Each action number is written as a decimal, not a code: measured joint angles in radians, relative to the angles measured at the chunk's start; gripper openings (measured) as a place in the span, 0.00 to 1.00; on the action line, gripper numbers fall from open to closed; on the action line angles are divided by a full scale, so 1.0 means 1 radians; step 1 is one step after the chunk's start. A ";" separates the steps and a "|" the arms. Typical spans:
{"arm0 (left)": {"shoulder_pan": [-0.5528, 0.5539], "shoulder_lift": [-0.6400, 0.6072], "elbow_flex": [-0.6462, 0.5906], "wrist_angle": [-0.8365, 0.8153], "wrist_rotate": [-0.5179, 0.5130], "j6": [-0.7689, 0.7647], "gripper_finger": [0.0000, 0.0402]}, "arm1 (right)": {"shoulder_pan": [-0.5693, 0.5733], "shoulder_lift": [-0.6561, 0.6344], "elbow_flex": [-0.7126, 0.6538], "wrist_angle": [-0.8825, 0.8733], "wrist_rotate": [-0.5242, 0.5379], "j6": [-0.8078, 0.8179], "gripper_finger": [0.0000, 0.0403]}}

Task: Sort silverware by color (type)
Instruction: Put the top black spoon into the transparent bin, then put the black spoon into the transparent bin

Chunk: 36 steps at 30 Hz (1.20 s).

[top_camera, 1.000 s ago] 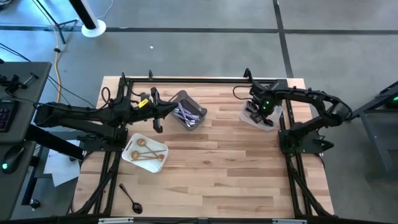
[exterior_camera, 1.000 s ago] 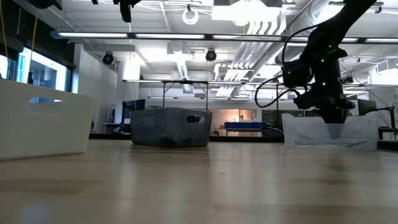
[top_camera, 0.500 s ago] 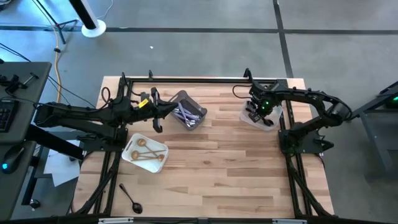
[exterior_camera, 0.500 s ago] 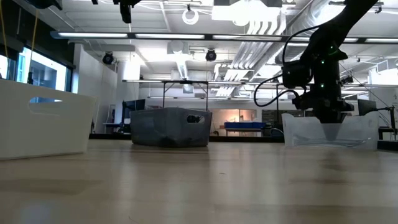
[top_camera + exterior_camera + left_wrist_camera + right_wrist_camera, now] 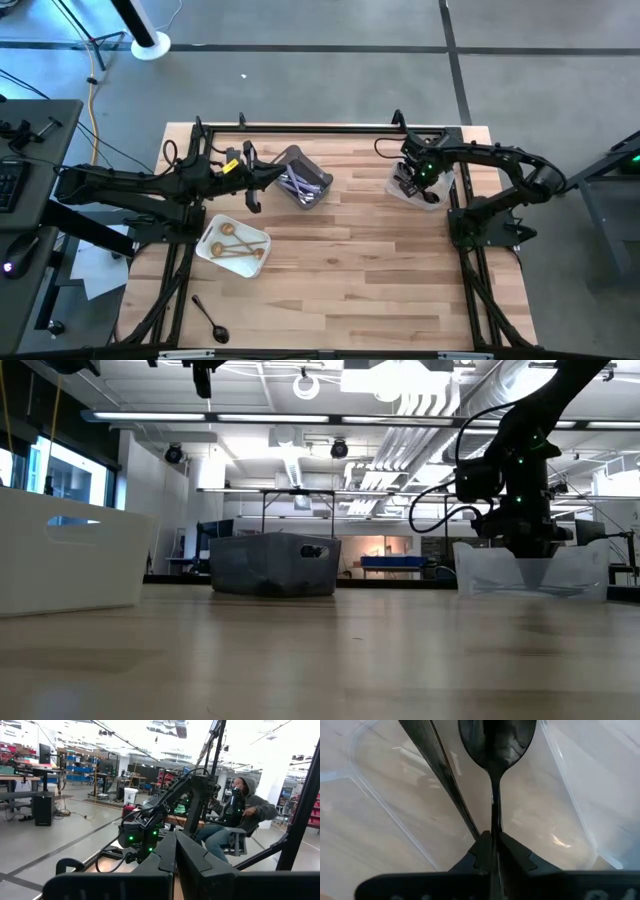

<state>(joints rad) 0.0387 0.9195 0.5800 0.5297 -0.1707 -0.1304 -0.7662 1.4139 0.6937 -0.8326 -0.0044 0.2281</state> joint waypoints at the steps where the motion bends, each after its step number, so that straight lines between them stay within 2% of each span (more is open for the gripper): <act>1: 0.000 0.000 0.000 0.000 0.000 -0.005 0.00 | 0.000 0.000 0.000 0.000 0.000 0.000 0.04; 9: 0.000 0.000 0.000 0.000 0.000 -0.025 0.00 | 0.000 0.002 0.000 0.003 -0.027 0.000 0.12; 22: 0.000 0.000 0.000 0.000 0.000 -0.024 0.00 | 0.001 0.002 0.000 0.002 -0.032 0.007 0.35; 30: 0.000 0.000 0.000 0.000 0.000 -0.023 0.00 | 0.001 -0.015 -0.002 -0.002 -0.038 0.008 0.35; 36: 0.000 0.000 0.000 -0.001 0.000 -0.023 0.00 | 0.001 -0.097 0.001 -0.022 -0.039 0.011 0.35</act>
<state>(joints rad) 0.0387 0.9195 0.5800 0.5289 -0.1703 -0.1535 -0.7650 1.3167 0.6944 -0.8541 -0.0437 0.2386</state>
